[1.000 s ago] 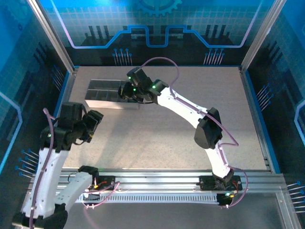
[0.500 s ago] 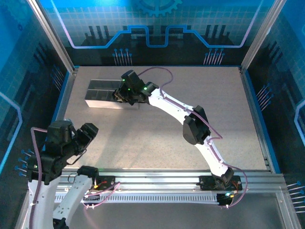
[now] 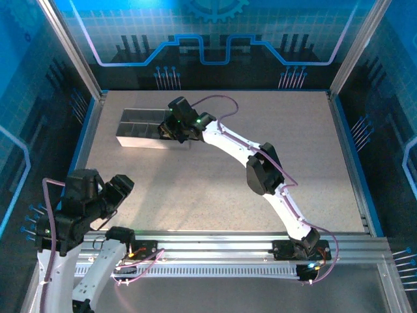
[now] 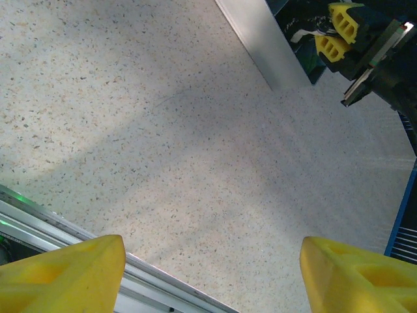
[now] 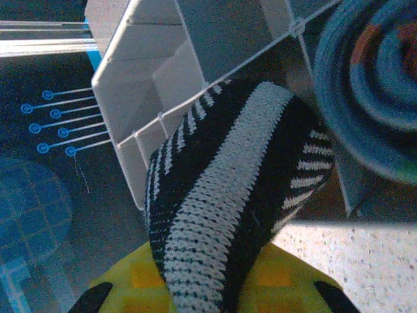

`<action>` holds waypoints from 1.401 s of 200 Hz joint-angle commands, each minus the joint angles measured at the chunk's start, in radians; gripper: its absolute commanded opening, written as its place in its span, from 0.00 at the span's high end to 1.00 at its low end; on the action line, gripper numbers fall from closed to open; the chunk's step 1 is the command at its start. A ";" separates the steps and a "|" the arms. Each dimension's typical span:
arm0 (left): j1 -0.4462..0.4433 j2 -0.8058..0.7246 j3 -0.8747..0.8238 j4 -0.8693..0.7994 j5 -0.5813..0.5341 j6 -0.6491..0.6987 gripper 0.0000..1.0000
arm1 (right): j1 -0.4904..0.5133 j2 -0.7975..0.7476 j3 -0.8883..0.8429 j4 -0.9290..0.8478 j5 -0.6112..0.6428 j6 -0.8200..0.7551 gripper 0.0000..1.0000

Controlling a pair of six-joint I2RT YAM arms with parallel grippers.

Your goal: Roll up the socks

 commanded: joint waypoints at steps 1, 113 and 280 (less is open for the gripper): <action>0.006 -0.014 0.005 -0.032 0.014 0.026 0.29 | -0.015 0.042 0.045 -0.038 0.028 0.038 1.00; 0.006 -0.010 -0.022 -0.019 -0.006 0.003 0.28 | -0.016 -0.044 0.017 -0.509 0.052 0.162 1.00; 0.006 0.032 -0.034 0.033 0.004 0.005 0.29 | -0.078 0.028 0.199 -0.626 0.035 0.157 0.46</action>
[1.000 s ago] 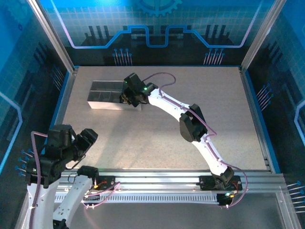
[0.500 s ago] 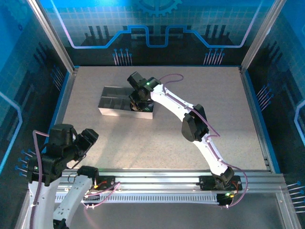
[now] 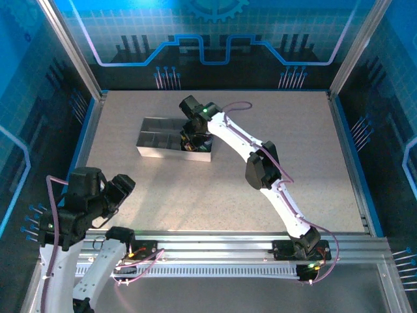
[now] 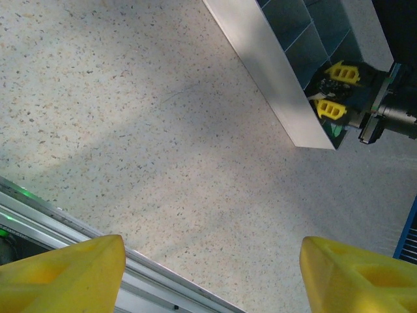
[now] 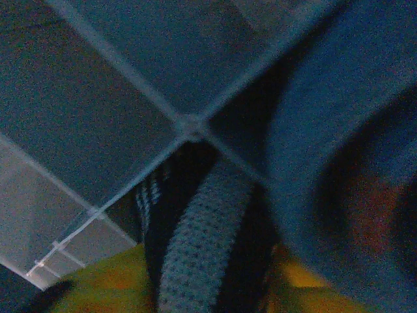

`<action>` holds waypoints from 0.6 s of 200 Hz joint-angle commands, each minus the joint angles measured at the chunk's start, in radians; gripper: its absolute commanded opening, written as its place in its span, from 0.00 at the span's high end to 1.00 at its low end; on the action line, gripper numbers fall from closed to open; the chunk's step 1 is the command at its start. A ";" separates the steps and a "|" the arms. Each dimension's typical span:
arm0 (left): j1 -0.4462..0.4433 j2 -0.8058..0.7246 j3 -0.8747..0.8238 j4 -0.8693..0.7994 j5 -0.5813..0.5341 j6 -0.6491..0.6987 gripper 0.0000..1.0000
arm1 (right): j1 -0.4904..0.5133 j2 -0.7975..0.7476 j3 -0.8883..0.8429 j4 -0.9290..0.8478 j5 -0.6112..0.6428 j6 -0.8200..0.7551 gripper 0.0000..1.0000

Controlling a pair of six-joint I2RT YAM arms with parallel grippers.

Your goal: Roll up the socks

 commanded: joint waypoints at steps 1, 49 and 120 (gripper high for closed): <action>0.006 0.010 -0.017 0.029 0.004 0.008 0.29 | 0.001 -0.074 -0.027 -0.047 0.074 -0.037 0.46; 0.006 0.025 -0.028 0.066 0.013 0.003 0.28 | 0.031 -0.185 -0.055 -0.041 0.067 -0.078 0.26; 0.006 0.081 -0.004 0.133 0.049 0.008 0.20 | 0.057 -0.455 -0.230 -0.093 0.316 -0.339 0.23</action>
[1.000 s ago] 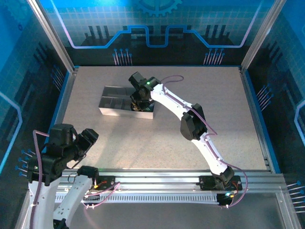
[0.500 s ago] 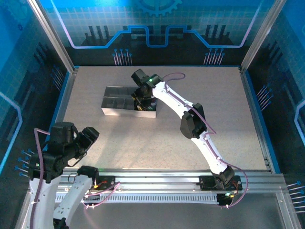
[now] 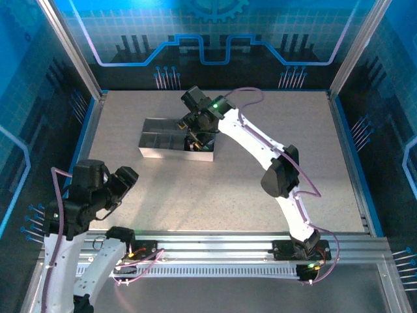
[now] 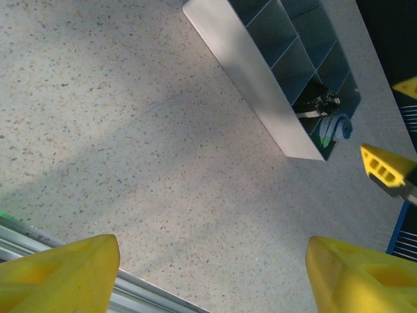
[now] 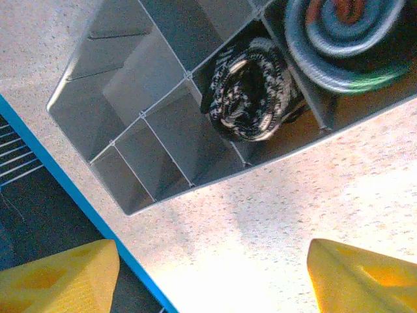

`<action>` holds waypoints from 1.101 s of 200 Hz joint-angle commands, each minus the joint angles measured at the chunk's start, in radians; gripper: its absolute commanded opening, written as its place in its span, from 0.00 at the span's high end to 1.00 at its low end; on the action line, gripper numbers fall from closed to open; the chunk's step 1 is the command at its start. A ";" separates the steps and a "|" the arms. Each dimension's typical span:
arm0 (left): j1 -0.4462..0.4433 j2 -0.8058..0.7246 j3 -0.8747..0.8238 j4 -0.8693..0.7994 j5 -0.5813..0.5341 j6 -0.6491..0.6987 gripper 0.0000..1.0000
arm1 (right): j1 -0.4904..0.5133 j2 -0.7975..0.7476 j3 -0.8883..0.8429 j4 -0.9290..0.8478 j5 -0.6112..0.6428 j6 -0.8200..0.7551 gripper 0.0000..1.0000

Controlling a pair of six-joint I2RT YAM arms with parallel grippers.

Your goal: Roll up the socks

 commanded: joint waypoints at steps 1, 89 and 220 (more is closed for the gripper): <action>0.006 0.025 0.014 0.038 0.037 0.008 0.19 | 0.003 -0.124 -0.041 -0.063 0.212 -0.213 0.22; 0.006 0.097 -0.060 0.039 -0.250 -0.051 0.01 | -0.274 -1.219 -1.465 0.544 0.620 -1.153 0.00; 0.056 0.348 -0.662 1.182 -0.470 0.654 0.01 | -0.601 -0.848 -1.880 1.684 0.136 -1.605 0.00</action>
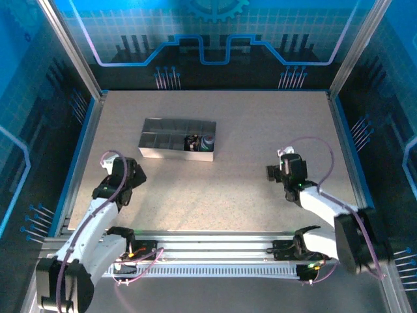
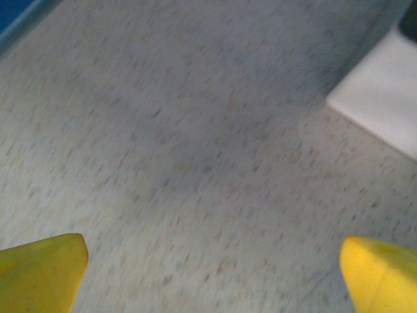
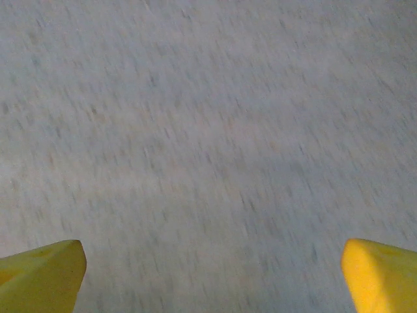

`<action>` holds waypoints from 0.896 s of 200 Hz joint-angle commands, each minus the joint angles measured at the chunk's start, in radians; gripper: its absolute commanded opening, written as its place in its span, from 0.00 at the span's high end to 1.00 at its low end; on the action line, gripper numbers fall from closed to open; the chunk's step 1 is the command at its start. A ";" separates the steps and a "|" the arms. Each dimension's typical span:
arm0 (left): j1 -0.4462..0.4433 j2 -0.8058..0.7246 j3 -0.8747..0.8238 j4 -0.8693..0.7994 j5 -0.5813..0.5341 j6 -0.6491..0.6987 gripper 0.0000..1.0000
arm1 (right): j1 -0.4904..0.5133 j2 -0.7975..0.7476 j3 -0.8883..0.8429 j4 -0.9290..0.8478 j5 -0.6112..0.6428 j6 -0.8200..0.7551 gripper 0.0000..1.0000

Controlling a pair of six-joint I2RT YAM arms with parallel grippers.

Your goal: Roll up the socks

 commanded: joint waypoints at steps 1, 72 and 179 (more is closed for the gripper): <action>0.029 0.094 -0.053 0.350 0.014 0.190 0.01 | -0.050 0.113 0.035 0.390 -0.204 -0.074 0.00; 0.142 0.354 -0.130 0.955 0.218 0.238 0.01 | -0.184 0.293 -0.085 0.813 -0.333 -0.021 0.00; 0.014 0.633 -0.144 1.344 0.341 0.477 0.01 | -0.140 0.302 -0.006 0.673 -0.295 -0.060 0.00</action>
